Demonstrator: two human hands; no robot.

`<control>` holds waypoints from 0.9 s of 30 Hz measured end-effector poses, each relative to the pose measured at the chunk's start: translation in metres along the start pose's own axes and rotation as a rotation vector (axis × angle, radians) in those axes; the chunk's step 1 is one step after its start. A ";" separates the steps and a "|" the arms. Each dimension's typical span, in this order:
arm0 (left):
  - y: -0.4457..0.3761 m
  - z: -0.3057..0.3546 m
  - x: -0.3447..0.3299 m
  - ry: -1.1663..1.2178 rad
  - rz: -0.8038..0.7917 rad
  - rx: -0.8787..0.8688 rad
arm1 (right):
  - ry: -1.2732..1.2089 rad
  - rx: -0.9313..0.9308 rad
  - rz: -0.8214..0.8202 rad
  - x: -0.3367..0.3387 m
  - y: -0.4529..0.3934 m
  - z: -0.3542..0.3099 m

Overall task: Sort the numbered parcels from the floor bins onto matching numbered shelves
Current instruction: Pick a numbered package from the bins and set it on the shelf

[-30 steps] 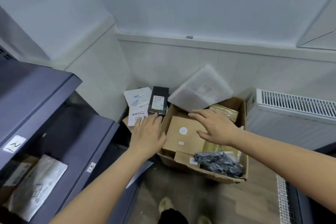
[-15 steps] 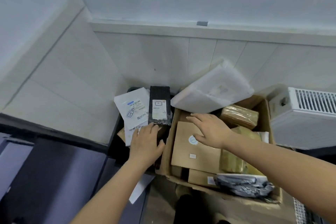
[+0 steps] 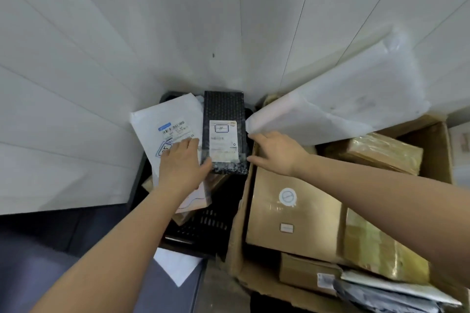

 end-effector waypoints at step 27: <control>0.018 0.026 0.047 0.889 0.189 0.216 | -0.752 -0.246 0.092 0.057 0.004 0.006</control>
Point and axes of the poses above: each hand's wrist, its own y-axis away from the middle knuckle, its own x-axis out of the back of the hand, z = x × y, the point moved 9 cm from there along -y, towards the middle knuckle, and after that the axes turned 12 degrees about y, right-handed, at the moved point
